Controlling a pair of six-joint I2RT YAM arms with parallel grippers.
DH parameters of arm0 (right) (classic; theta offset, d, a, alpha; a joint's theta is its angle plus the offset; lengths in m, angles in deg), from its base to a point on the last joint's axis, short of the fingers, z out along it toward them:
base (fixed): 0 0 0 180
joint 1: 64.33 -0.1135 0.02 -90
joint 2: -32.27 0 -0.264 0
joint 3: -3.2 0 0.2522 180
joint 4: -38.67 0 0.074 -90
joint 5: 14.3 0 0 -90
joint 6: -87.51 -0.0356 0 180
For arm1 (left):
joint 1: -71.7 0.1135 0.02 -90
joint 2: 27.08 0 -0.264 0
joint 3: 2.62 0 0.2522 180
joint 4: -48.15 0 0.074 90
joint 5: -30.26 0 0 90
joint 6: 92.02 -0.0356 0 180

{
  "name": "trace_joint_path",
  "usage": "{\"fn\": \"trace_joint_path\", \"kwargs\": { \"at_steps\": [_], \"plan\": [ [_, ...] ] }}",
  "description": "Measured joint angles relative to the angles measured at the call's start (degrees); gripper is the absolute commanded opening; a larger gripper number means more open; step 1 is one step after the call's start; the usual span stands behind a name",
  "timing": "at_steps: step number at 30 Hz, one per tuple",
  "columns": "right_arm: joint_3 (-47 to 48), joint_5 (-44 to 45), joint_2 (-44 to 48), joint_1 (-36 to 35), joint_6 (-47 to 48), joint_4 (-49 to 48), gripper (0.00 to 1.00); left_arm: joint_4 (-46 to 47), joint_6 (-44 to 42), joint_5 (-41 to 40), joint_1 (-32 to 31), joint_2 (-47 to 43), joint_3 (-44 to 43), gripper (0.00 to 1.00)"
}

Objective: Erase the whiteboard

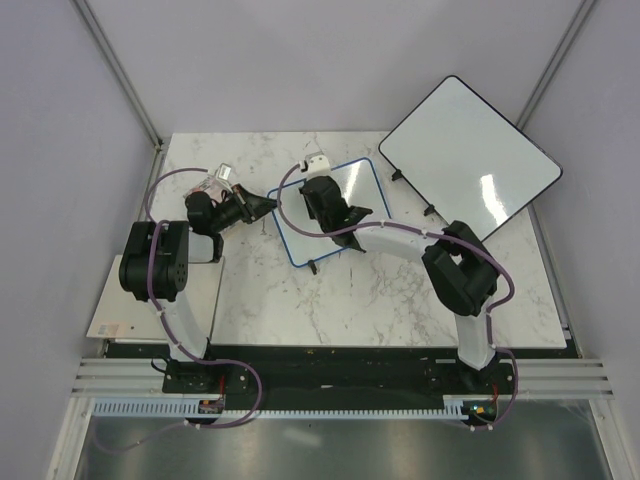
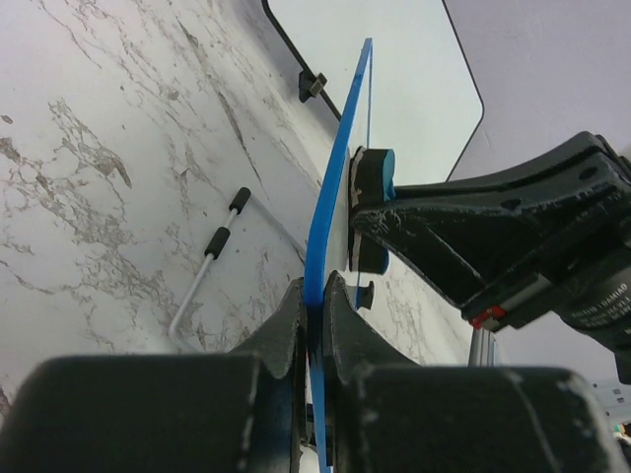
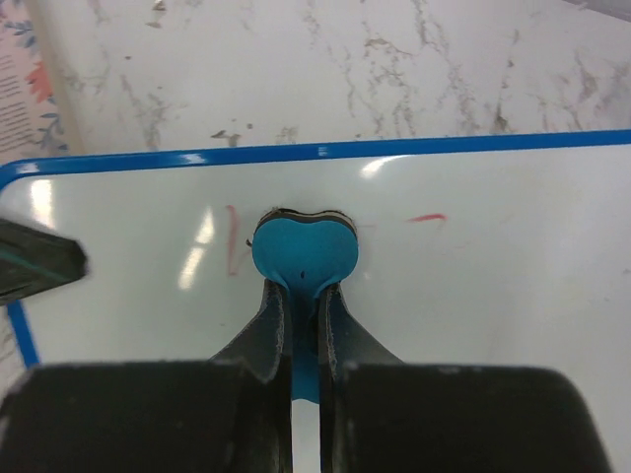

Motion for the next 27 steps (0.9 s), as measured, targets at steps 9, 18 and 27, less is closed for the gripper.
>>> {"fn": "trace_joint_path", "kwargs": {
  "at_steps": [9, 18, 27],
  "plan": [
    [5.4, -3.6, -3.3, -4.3, 0.9, 1.3, 0.0, -0.8, -0.1, -0.2, 0.1, 0.0, -0.1, 0.02],
    [3.6, -3.3, -2.6, -3.1, -1.9, -0.4, 0.0, -0.8, -0.4, -0.1, 0.0, 0.1, -0.3, 0.02],
    [-8.1, -2.9, 4.0, 7.0, -4.4, -6.6, 0.0, -0.5, -0.4, 0.2, -0.2, 0.1, -0.5, 0.02]
  ]
}}
